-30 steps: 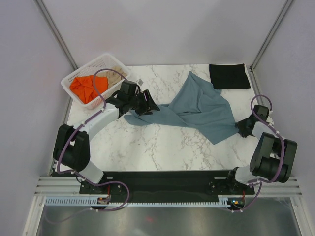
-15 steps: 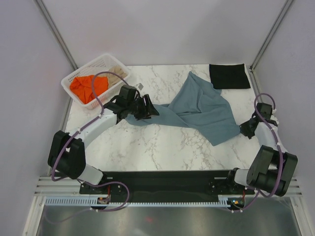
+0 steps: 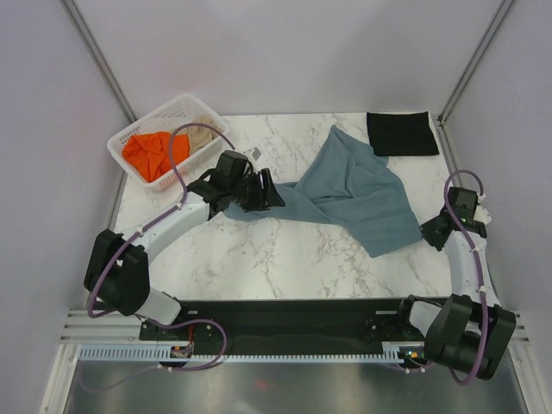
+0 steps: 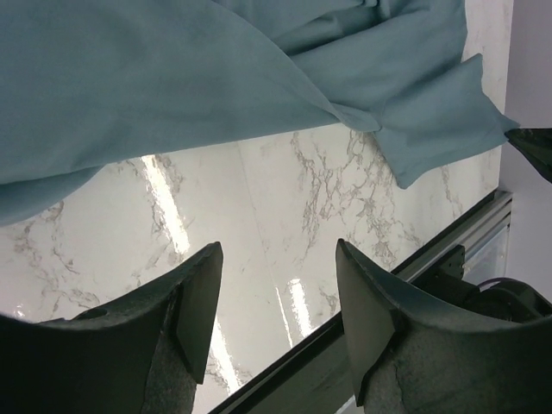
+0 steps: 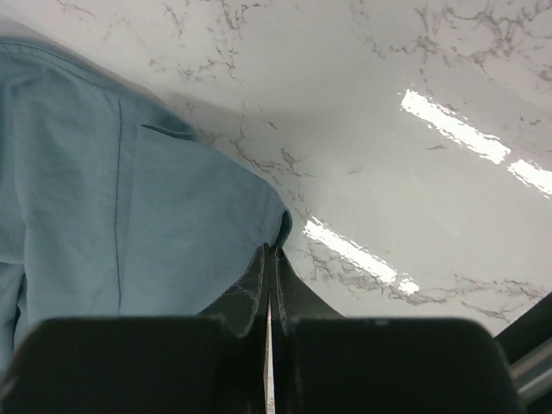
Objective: Fold and stack the t-shirts
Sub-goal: Flatten the tshirt out
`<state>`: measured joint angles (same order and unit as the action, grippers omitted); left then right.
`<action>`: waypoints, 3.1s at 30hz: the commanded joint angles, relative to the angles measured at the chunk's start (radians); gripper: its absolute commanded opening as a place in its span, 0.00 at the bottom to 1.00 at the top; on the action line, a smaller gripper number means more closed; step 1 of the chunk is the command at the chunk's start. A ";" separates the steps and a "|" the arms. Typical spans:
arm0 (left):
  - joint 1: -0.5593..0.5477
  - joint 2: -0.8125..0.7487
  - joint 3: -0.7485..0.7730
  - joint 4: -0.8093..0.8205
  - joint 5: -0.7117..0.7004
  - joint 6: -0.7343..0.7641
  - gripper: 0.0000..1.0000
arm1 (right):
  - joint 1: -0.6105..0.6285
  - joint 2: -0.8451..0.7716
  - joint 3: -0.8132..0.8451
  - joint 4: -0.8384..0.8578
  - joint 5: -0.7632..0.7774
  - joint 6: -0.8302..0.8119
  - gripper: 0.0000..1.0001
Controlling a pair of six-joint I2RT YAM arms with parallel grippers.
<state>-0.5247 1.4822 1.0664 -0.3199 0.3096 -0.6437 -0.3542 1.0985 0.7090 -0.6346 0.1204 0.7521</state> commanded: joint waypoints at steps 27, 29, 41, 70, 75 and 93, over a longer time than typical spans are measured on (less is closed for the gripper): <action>-0.021 0.668 0.652 -0.263 -0.285 0.124 0.66 | 0.038 -0.089 -0.128 0.072 -0.033 -0.010 0.00; -0.021 0.682 0.670 -0.266 -0.279 0.131 0.51 | 0.037 -0.091 -0.118 0.073 -0.019 -0.013 0.00; -0.060 0.247 0.408 -0.311 -0.444 0.090 0.03 | 0.035 -0.124 -0.063 0.015 0.048 -0.025 0.00; -0.054 0.424 0.522 -0.439 -0.567 0.058 0.53 | 0.034 -0.262 -0.109 0.041 -0.094 -0.063 0.00; -0.035 0.541 0.632 -0.465 -0.596 0.058 0.53 | 0.034 -0.252 -0.120 0.064 -0.119 -0.062 0.00; -0.032 0.529 0.698 -0.539 -0.610 0.082 0.02 | 0.034 -0.203 -0.118 0.101 -0.088 -0.060 0.00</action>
<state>-0.5522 2.1349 1.7367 -0.8181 -0.2611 -0.5976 -0.3183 0.8886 0.5930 -0.5686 0.0116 0.7006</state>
